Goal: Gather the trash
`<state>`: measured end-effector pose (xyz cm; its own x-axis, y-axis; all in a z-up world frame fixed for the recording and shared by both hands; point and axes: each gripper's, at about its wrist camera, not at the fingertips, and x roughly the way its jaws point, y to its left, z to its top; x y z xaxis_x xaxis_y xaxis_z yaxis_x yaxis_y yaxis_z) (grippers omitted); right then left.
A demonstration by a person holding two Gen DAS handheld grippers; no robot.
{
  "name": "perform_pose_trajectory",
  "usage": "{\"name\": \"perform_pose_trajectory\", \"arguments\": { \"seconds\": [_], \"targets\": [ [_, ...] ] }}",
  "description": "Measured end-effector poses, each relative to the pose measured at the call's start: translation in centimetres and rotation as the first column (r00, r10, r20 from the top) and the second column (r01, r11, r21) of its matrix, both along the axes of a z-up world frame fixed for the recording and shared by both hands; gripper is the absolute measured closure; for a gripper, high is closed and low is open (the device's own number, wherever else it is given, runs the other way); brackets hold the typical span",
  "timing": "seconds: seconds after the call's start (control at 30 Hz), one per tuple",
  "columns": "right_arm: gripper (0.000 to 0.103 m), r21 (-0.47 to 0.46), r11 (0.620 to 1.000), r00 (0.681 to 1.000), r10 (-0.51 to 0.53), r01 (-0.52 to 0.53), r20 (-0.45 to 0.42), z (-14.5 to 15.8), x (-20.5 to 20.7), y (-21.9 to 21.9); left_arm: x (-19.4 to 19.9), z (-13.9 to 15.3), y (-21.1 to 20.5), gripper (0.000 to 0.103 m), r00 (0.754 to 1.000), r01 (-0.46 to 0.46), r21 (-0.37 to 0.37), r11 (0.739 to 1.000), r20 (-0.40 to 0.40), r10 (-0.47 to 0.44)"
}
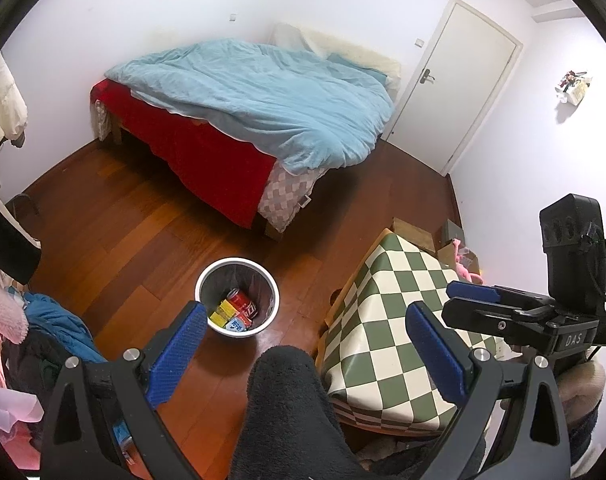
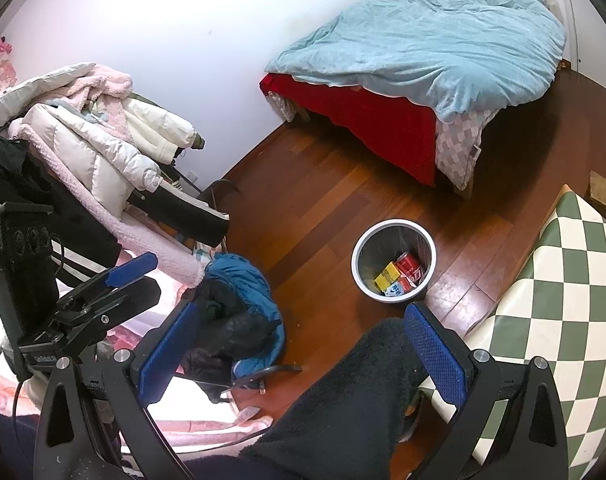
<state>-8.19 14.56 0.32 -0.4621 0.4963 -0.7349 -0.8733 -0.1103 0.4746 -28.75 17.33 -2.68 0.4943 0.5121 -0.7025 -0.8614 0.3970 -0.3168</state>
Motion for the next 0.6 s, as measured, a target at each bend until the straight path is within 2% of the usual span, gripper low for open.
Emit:
{"name": "perform_pose_trajectory", "arguments": {
  "seconds": [0.6],
  "targets": [
    [0.000,-0.011,1.000,1.000,0.024,-0.024,-0.004,-0.60,-0.69,-0.18,-0.18,0.00,-0.02,0.002,1.000,-0.008,0.003,1.000,0.001,0.008]
  ]
}}
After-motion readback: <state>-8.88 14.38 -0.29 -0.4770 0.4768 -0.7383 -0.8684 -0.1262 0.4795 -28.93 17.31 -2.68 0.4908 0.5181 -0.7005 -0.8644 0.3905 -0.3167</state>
